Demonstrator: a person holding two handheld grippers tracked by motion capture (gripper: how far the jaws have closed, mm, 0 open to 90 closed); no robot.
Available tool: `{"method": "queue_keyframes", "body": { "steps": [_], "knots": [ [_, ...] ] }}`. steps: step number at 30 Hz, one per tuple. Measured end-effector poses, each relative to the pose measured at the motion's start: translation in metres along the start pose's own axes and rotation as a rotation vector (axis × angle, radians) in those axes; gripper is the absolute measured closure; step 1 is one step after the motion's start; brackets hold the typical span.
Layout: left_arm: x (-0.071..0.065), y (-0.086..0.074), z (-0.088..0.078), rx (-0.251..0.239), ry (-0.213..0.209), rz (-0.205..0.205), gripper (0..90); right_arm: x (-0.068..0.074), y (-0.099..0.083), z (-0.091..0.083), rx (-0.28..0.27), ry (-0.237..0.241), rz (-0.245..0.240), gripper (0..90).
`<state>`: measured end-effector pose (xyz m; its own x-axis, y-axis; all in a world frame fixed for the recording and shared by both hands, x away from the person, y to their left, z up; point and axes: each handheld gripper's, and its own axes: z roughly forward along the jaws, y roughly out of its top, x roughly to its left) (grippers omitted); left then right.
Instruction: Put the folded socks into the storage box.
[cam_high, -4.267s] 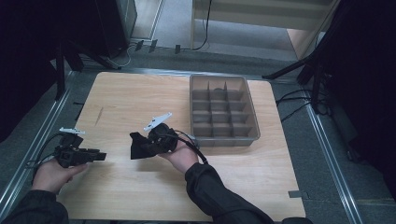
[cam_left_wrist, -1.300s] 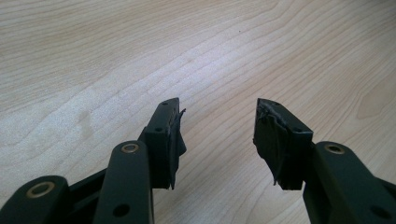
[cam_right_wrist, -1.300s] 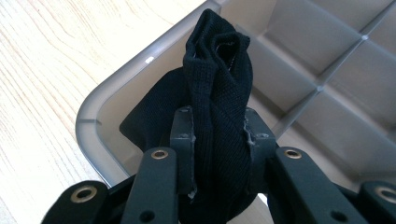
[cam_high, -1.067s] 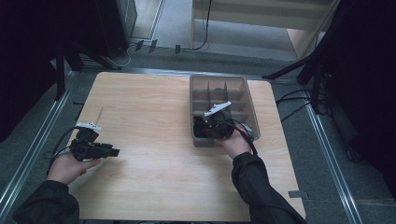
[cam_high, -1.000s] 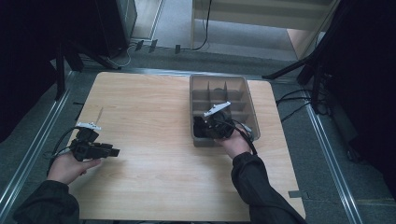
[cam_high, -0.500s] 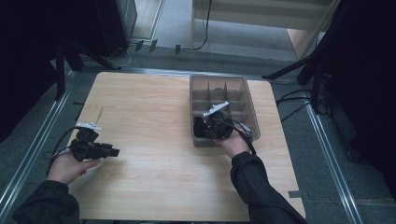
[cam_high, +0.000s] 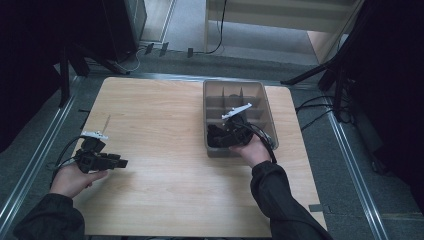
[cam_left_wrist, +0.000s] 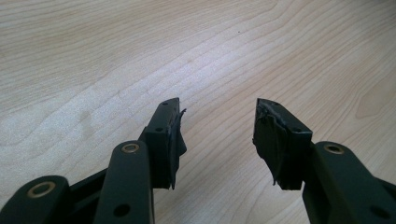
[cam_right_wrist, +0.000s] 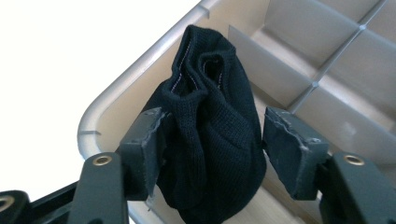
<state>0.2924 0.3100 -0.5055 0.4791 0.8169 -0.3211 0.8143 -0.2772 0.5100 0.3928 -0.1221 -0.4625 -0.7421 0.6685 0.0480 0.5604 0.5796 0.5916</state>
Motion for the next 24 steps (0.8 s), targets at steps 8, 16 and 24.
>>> {"method": "queue_keyframes", "body": {
  "steps": [8, 16, 24],
  "knots": [
    [0.0, 0.0, 0.0, -0.003, 0.003, 0.001, 50.6, 0.002, 0.012, -0.02, -0.045, -0.011, -0.01, 48.6],
    [0.0, 0.0, 0.0, 0.0, 0.007, 0.004, 51.0, -0.002, 0.019, -0.032, -0.072, -0.131, -0.049, 86.6],
    [0.0, 0.0, 0.001, 0.006, 0.007, 0.008, 51.0, -0.012, 0.005, -0.01, 0.008, -0.093, -0.022, 86.7]
  ]
}}
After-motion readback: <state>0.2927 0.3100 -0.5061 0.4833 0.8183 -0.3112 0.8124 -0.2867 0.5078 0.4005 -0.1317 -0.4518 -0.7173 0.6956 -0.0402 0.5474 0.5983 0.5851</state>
